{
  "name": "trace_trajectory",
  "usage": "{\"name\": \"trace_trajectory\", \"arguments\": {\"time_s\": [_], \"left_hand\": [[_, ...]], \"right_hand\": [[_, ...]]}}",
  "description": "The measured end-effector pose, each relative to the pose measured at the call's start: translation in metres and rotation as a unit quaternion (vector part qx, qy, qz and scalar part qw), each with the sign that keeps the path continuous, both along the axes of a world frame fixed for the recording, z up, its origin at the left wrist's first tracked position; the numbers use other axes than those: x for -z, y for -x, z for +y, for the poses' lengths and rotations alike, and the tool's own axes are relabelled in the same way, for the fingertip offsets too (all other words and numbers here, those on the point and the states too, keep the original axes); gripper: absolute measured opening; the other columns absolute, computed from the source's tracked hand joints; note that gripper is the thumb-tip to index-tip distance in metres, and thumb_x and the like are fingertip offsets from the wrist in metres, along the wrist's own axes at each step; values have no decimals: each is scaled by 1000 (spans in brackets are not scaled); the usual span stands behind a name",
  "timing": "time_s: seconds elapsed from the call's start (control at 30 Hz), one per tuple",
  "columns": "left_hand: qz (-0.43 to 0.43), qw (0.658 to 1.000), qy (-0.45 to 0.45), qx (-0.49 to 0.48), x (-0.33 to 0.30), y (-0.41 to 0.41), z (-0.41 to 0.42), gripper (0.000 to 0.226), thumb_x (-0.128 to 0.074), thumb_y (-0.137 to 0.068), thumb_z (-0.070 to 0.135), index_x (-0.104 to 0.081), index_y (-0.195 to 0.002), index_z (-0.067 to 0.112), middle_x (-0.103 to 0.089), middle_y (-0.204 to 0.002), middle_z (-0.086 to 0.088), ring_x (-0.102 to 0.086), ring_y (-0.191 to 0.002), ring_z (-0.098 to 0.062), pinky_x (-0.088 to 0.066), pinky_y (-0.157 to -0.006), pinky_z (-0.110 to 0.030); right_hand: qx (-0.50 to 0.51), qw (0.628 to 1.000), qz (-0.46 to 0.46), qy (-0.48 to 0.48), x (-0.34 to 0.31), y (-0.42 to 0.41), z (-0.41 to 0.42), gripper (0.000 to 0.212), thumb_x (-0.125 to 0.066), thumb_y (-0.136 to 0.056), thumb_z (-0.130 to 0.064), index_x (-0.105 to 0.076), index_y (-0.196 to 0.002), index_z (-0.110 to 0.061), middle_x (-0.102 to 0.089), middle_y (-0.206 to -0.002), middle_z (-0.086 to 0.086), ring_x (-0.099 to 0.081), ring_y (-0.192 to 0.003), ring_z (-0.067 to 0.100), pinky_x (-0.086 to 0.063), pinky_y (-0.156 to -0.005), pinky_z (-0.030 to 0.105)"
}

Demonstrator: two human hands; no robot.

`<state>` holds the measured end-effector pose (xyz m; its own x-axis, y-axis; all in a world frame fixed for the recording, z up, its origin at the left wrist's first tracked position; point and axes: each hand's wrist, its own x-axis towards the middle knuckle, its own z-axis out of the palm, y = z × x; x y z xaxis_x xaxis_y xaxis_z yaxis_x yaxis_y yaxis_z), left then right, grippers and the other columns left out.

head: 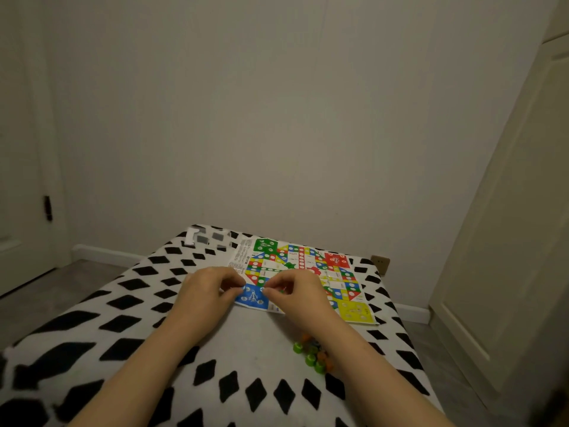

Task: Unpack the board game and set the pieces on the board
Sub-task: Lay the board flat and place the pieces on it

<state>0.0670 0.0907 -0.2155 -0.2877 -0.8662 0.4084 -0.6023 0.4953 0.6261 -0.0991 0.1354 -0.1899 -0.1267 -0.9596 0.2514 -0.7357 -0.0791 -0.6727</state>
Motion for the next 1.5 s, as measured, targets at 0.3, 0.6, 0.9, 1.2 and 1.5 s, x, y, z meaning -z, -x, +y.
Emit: {"name": "trace_trajectory", "arguments": {"time_s": [0.3, 0.6, 0.9, 1.2, 1.5], "left_hand": [[-33, 999, 21, 5, 0, 4, 4, 5, -65, -84, 27, -67, -89, 26, -59, -80, 17, -61, -85, -4, -47, -92, -38], [-75, 997, 27, -1, 1, 4, 4, 9, -61, -87, 30, -66, -93, 25, -67, -97, 7, -58, -91, -7, -48, -90, -31], [-89, 995, 46, 0, 3, 4, 4, 8, -60, -87, 29, -65, -92, 25, -67, -98, 7, -57, -92, -7, -49, -88, -30], [-92, 995, 41, 0, 4, 5, 5, 7, -59, -88, 31, -63, -91, 26, -65, -101, 6, -56, -93, -8, -50, -86, -29], [-92, 994, 62, -14, 6, 4, 7, 9, -58, -87, 37, -60, -94, 32, -62, -95, 13, -54, -89, -3, -37, -96, -27]], "right_hand": [[20, 1000, 15, 7, 14, 2, 0, 10, -65, -84, -28, -72, -91, -25, -61, -82, -16, -50, -69, 0, -42, -61, 16], [21, 999, 40, -11, 13, 2, -3, 13, -64, -85, -29, -72, -94, -25, -58, -80, -18, -50, -72, 0, -48, -70, 19], [18, 999, 35, -18, 14, 0, -4, 13, -64, -85, -29, -72, -94, -25, -59, -85, -17, -50, -73, -3, -42, -64, 13], [20, 998, 53, -31, 14, -1, -4, 17, -63, -86, -30, -72, -100, -25, -67, -101, -10, -45, -69, -2, -39, -62, 14], [31, 999, 21, -28, 12, 1, -1, 16, -62, -87, -27, -71, -99, -24, -67, -102, -9, -43, -67, -1, -40, -63, 16]]}}
